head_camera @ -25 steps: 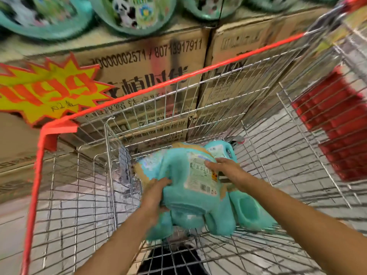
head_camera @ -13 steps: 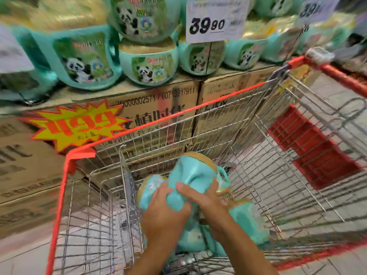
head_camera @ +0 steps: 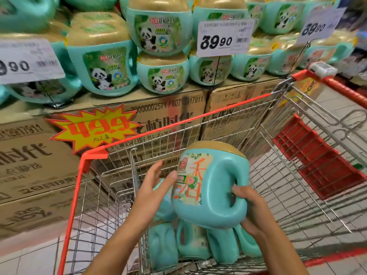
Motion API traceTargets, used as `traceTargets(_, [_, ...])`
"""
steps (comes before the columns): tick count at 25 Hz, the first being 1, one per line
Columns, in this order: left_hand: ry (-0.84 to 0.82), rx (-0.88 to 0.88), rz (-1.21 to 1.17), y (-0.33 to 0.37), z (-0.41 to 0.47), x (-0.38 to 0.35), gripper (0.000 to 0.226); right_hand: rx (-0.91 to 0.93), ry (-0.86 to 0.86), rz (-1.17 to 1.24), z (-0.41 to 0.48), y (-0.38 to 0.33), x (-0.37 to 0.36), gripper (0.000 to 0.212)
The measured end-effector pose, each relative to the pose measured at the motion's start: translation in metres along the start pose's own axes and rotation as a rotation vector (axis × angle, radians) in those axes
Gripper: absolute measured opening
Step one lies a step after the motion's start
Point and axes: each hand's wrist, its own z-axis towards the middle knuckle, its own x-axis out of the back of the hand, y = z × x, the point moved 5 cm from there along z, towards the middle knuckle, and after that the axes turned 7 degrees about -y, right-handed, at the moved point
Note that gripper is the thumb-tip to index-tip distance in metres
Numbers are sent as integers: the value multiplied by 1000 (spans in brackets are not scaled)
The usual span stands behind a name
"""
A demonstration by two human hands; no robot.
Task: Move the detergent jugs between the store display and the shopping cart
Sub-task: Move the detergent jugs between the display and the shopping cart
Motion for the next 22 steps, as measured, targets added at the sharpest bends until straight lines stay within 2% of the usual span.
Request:
traceTargets(2, [-140, 94, -263, -12, -4, -9, 86, 3, -117, 30, -3, -1, -11, 64])
traceTargets(4, [-142, 87, -455, -16, -12, -7, 99, 18, -201, 40, -4, 1, -27, 53])
traceTargets(6, [-57, 61, -539, -13, -22, 2, 90, 7, -218, 34, -1, 5, -46, 49])
traceTargets(8, [54, 54, -597, -13, -34, 18, 71, -44, -160, -101, 6, 6, -66, 44])
traceTargets(11, [217, 35, -611, -9, -54, 49, 65, 4, -76, -445, 19, 3, -99, 56])
traceTargets(14, [375, -21, -594, 3, -75, 88, 62, 97, -45, -498, 30, 8, -136, 54])
traceTargets(17, [556, -76, -545, 15, -94, 131, 66, 137, -143, -531, 44, 15, -185, 37])
traceTargets(22, [699, -158, -566, 28, -126, 191, 72, 111, -359, -484, 50, 29, -264, 51])
